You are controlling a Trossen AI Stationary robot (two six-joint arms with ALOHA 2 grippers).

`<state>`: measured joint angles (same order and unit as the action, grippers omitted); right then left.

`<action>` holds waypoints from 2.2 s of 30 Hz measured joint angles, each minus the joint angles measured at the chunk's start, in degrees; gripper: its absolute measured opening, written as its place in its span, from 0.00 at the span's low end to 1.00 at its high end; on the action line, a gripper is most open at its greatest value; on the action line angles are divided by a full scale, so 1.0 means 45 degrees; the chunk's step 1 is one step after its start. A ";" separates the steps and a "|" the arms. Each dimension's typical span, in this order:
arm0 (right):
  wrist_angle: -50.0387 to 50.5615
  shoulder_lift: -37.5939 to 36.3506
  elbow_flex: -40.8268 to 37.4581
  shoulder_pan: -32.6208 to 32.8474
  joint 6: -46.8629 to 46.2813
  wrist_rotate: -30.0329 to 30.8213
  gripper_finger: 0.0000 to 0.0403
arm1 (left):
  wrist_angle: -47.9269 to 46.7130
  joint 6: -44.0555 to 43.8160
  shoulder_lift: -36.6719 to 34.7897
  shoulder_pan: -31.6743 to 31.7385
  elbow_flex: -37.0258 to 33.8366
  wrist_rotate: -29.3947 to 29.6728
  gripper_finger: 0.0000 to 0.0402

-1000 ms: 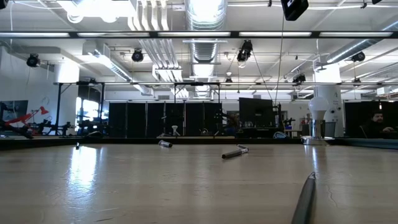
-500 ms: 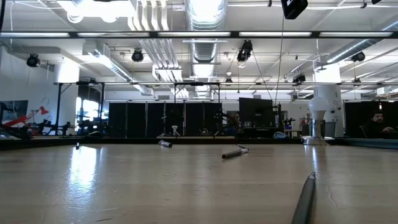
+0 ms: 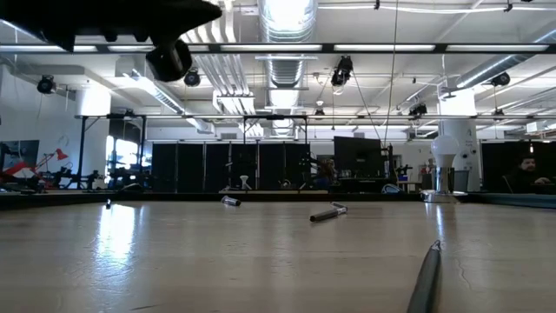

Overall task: Pick & Place Makeup Brushes
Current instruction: Put the liner brush into the holder

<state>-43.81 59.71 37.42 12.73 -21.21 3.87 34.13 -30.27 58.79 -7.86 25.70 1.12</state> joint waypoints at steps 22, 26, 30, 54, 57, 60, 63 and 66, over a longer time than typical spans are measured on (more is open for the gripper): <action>1.9991 0.6089 0.6936 0.6370 -1.9424 0.7327 0.02 | 0.0194 -0.0207 -0.1824 0.0641 -0.1249 0.0094 0.00; 2.1688 0.7150 0.7678 0.6761 -2.2133 0.4720 0.02 | 0.0166 -0.0208 -0.1765 0.0641 -0.1317 0.0094 0.00; 2.1650 0.8113 0.7865 0.7030 -2.3956 0.3776 0.02 | 0.0128 -0.0226 -0.1740 0.0636 -0.1391 0.0094 0.00; 2.1011 0.9698 0.6270 0.5324 -2.4827 -0.0095 0.28 | -0.0112 -0.0642 -0.1640 0.0636 -0.1391 0.0283 0.00; 2.0767 0.9698 0.6104 0.5324 -2.4874 -0.0271 0.27 | -0.0114 -0.0646 -0.1641 0.0636 -0.1391 0.0283 0.00; 2.0009 0.9698 0.5839 0.5299 -2.4879 -0.0297 0.25 | -0.0122 -0.0653 -0.1639 0.0636 -0.1391 0.0284 0.00; 1.9468 0.9698 0.5514 0.5270 -2.4879 -0.0313 0.24 | -0.0172 -0.0657 -0.1643 0.0631 -0.1391 0.0288 0.00; 1.9421 0.9673 0.5347 0.5199 -2.4879 -0.0530 0.24 | -0.0171 -0.0663 -0.1640 0.0631 -0.1391 0.0288 0.00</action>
<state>43.58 103.24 61.48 36.13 -133.17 1.48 33.36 -33.26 51.41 -5.02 19.44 2.42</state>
